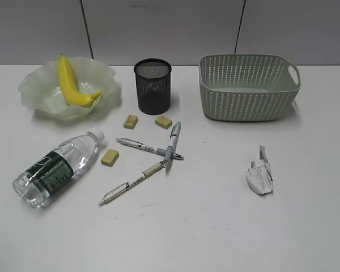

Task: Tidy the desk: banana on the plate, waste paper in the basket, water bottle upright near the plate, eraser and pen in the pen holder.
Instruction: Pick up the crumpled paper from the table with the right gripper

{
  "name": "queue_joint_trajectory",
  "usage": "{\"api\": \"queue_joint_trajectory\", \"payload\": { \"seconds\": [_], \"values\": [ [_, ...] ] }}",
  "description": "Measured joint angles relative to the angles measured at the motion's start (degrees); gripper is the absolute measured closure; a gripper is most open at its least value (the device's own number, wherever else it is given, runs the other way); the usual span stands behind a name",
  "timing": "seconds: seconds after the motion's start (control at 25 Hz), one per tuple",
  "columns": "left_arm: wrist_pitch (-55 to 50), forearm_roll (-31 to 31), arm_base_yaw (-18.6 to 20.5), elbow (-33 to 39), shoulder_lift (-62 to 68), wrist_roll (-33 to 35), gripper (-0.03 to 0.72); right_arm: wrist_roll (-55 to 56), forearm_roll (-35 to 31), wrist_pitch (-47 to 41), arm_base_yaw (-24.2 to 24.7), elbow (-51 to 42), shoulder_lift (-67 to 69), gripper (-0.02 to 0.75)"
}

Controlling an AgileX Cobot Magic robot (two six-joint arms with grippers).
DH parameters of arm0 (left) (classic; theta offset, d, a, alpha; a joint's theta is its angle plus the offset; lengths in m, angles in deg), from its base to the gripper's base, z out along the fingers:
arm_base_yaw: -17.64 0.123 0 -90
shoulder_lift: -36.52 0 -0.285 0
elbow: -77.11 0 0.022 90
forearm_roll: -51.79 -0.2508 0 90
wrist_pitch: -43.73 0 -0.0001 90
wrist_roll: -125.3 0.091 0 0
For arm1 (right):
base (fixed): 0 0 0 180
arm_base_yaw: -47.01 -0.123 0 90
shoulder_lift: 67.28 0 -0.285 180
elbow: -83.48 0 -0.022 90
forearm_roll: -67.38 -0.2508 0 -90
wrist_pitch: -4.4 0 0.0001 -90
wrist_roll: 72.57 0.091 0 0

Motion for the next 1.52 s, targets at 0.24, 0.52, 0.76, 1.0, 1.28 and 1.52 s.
{"api": "queue_joint_trajectory", "payload": {
  "seconds": [0.24, 0.52, 0.76, 1.0, 1.28, 1.52],
  "values": [
    [-0.06, 0.38, -0.07, 7.07, -13.93, -0.07, 0.251, 0.0, -0.05, 0.05, 0.0, 0.07, 0.0, 0.352],
    [0.44, 0.37, -0.08, 7.27, -20.18, 0.82, 0.251, -5.33, -3.33, 6.25, 0.0, 3.99, 6.72, 0.423],
    [5.76, 0.33, -0.13, 8.18, -20.18, 0.99, 0.251, -18.57, -10.76, 8.24, -0.11, 11.4, 27.49, 0.428],
    [9.28, 0.31, -0.13, 10.06, -20.18, 1.69, 0.251, -21.35, -11.15, 8.48, -5.17, 18.38, 49.72, 0.427],
    [9.51, 0.31, -0.13, 10.06, -20.18, 1.7, 0.251, -18.01, -6.83, 5.92, -14.7, 25.86, 71.45, 0.401],
    [9.56, 0.31, -0.13, 10.06, -20.18, 1.7, 0.251, -7.2, -2.46, 5.7, -21.46, 31.68, 88.16, 0.212]
  ]
}}
